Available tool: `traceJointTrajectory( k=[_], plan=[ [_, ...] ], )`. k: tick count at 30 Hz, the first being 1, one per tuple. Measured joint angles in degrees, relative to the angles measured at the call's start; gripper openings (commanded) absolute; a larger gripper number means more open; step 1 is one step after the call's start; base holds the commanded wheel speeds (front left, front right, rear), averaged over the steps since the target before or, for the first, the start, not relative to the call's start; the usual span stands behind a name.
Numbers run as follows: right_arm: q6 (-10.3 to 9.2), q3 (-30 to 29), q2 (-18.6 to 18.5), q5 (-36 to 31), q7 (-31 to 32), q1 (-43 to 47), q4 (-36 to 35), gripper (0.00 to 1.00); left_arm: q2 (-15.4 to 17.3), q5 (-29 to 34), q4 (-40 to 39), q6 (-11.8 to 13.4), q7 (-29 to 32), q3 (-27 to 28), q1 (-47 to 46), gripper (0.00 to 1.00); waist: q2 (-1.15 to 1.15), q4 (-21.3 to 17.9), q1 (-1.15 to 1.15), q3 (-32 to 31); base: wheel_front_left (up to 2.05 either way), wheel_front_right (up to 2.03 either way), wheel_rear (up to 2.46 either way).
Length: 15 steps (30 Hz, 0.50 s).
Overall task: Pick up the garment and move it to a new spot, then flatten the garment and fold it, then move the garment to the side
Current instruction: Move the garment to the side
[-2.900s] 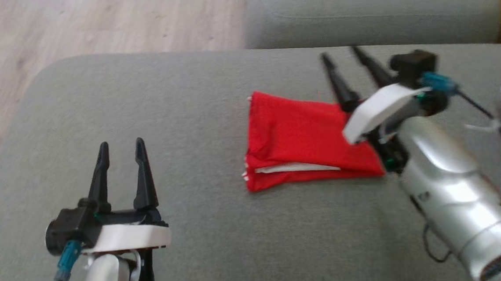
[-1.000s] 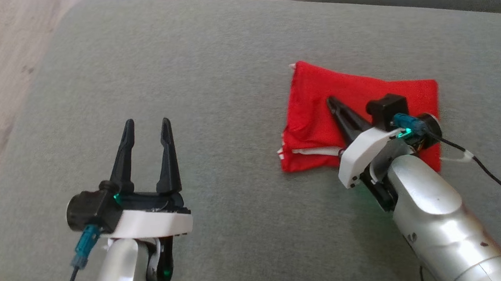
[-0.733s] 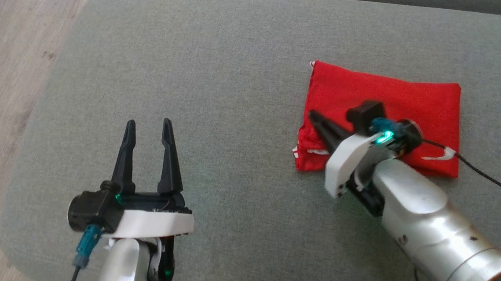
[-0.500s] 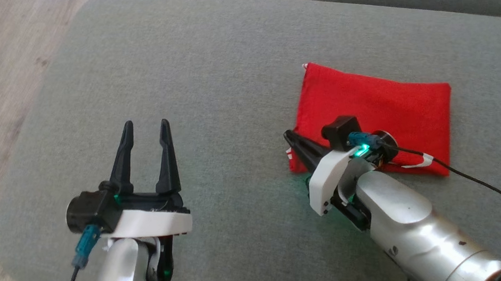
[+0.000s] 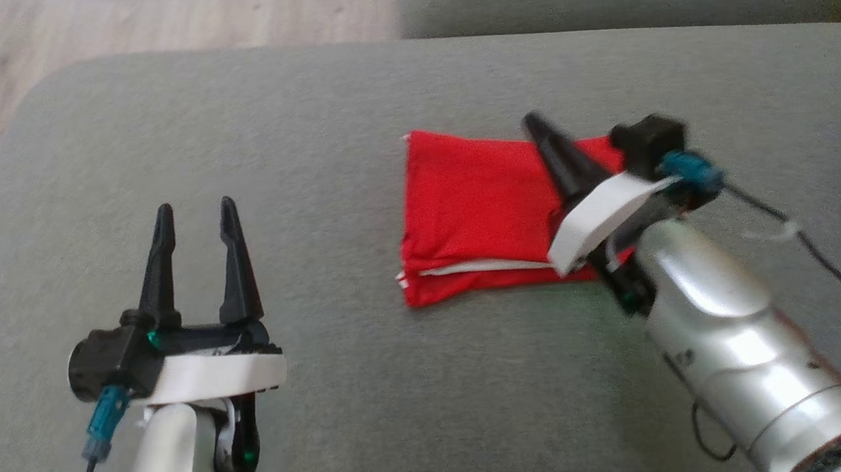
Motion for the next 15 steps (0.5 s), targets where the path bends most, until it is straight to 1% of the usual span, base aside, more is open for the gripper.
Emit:
traceJointTrajectory(
  k=[4, 5, 8, 11, 12, 13, 15],
  plan=[
    [-0.01, -9.4, -1.7, -5.7, 0.0, 1.9, -6.4, 0.0, 0.0, 0.2, -0.3, -0.1, 0.0, 0.7, 0.4, 1.0, 0.0, -3.8, 0.0, -1.0, 0.0, 0.0, 0.0],
    [-0.01, -11.9, -2.1, -7.3, 0.0, 3.2, -8.1, 0.0, 0.0, 0.4, -0.3, -0.5, 0.0, 0.8, 0.7, 1.0, 0.0, -4.7, 0.0, -1.3, 0.0, 0.0, 0.0],
    [0.0, -18.2, -2.4, -11.4, -0.2, 8.7, -12.7, 0.0, 0.0, 0.5, -0.3, -0.5, 0.0, 1.4, 1.8, 1.0, 0.0, -7.2, 0.0, -2.0, 0.0, 0.0, 0.0],
    [-0.01, -22.8, -1.9, -14.2, -0.2, 14.7, -16.0, 0.0, 0.0, 0.5, -0.3, -0.5, 0.0, 2.2, 2.4, 1.0, 0.0, -9.3, 0.0, -2.5, 0.0, 0.0, 0.0],
    [0.0, -25.2, -1.3, -15.6, -0.2, 17.9, -18.0, 0.46, 0.0, 0.5, -0.3, -0.5, 0.0, 2.7, 2.4, 1.0, 0.0, -10.5, 0.0, -2.8, 0.0, 0.0, 0.0],
    [-0.01, -26.3, -1.0, -16.7, -0.2, 19.3, -19.4, 1.0, 0.0, 0.5, -0.2, -0.5, 0.0, 3.0, 2.5, 1.0, 0.0, -11.0, 0.0, -2.9, 0.0, 0.0, 0.0],
    [-0.01, -28.3, -0.2, -17.9, -0.2, 21.4, -21.9, 1.0, 0.0, 0.5, 0.1, -0.5, 0.0, 3.5, 2.8, 1.0, 0.0, -11.8, 0.0, -3.1, 0.0, 0.0, 0.0]
  ],
)
